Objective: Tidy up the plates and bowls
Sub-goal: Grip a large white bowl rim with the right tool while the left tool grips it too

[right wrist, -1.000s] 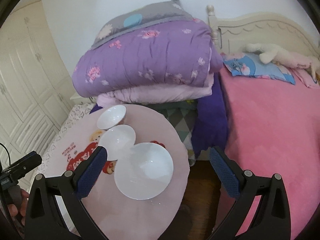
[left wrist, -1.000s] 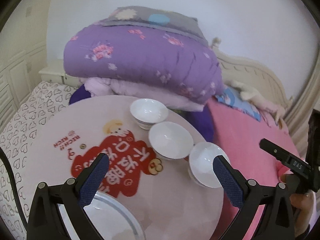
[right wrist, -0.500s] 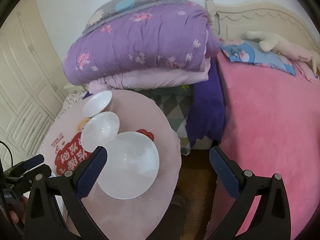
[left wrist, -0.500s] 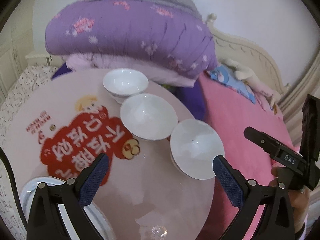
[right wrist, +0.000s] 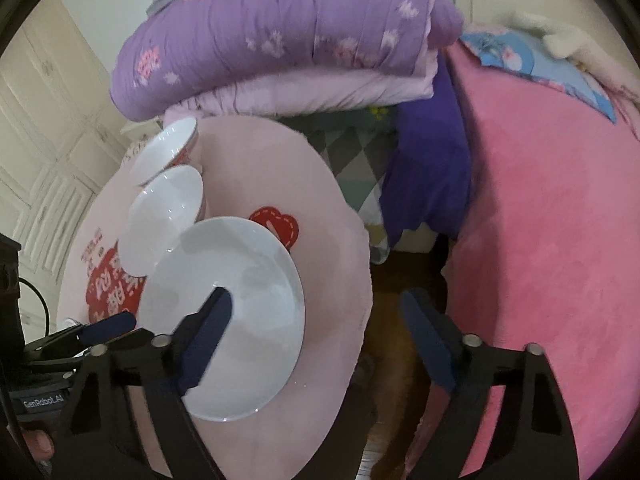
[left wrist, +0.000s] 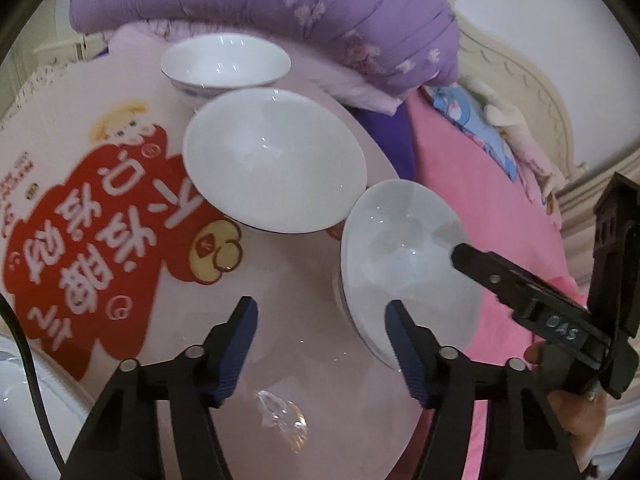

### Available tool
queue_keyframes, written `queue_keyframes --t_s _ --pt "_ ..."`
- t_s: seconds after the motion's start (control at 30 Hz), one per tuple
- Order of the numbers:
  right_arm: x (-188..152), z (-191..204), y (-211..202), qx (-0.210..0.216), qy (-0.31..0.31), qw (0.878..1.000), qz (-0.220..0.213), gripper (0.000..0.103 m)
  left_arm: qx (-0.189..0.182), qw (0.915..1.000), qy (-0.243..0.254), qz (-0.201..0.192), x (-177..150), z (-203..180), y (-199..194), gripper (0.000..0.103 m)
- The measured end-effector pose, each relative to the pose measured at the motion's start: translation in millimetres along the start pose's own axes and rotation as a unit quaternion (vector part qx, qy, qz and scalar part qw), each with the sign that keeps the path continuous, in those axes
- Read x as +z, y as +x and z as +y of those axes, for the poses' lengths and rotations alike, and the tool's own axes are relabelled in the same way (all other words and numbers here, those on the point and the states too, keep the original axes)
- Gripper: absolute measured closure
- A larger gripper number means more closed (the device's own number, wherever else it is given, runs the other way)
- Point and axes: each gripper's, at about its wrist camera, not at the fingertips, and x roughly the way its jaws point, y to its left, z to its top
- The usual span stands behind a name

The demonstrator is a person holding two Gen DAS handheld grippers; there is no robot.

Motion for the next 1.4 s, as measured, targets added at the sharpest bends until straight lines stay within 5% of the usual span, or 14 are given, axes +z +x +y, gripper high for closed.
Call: queue_keyframes --t_s 0.07,0.13,0.23,0.3,0.93,1.4 --pt "0 1 9 0.002 -0.004 1.0 0.012 0.046 -0.008 0.9999 -0.002 0.007 3 -1 10 0.052" --pt "-1 2 16 0.0 -0.007 1.0 0.018 0.076 -0.014 0.9998 -0.006 0.012 6 -1 17 0.064" --pt "-3 6 20 0.009 -0.013 1.0 0.022 0.092 -0.029 0.9993 -0.017 0.016 12 1 27 0.08" --pt "-5 12 19 0.008 -0.025 0.999 0.02 0.093 -0.035 0.9992 -0.014 0.01 16 0 31 0.093" --pt "-33 38 -2 0.03 -0.03 0.999 0.015 0.094 -0.033 0.9994 -0.011 0.001 -9 16 -2 0.094" --pt "-93 79 -21 0.047 -0.046 0.997 0.034 0.094 -0.008 0.9998 0.012 0.01 -82 38 -73 0.094"
